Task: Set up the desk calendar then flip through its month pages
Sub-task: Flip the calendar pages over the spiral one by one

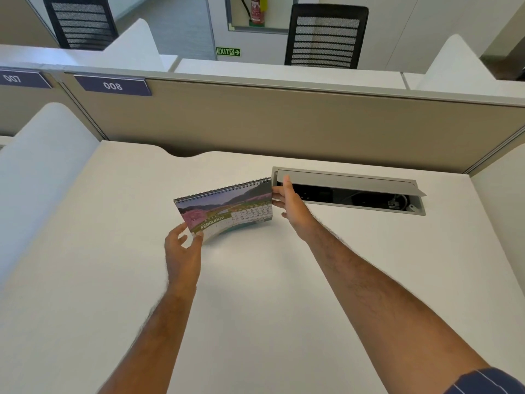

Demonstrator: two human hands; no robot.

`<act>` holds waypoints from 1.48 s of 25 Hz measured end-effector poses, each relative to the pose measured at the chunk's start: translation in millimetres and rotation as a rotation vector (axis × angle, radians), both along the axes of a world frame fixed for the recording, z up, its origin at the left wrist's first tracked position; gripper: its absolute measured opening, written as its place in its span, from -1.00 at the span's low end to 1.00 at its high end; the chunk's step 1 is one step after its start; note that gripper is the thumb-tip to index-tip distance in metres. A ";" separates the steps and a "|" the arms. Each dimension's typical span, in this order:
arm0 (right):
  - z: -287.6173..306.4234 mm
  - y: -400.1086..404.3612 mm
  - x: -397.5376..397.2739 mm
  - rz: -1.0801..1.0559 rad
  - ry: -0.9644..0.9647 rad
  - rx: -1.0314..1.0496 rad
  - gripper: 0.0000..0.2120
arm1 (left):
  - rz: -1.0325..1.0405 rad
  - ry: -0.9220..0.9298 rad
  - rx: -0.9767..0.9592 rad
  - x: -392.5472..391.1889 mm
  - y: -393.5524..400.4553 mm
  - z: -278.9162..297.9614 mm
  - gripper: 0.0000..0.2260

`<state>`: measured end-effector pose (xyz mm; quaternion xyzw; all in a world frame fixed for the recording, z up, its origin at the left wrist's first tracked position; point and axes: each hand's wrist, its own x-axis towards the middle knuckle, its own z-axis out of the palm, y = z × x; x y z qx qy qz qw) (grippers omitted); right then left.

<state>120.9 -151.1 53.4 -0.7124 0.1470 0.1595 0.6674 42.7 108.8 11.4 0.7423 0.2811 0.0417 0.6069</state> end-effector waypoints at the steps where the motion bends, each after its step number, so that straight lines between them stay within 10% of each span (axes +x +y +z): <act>1: -0.1 -0.1 -0.1 0.000 0.001 -0.002 -0.41 | 0.035 -0.017 0.012 0.9 1.4 -1.0 -0.70; 11: 0.6 1.1 -1.6 -0.006 0.011 -0.010 -0.42 | 0.016 -0.051 -0.065 -7.2 8.7 11.6 -0.97; 23: -0.6 -0.6 -3.6 -0.029 0.025 0.071 -0.32 | -0.086 -0.213 -0.637 12.5 30.1 50.9 -0.41; 37: 6.4 2.2 -4.6 -0.024 0.022 0.031 -0.30 | -0.191 -0.185 -0.535 41.1 35.0 61.9 -0.35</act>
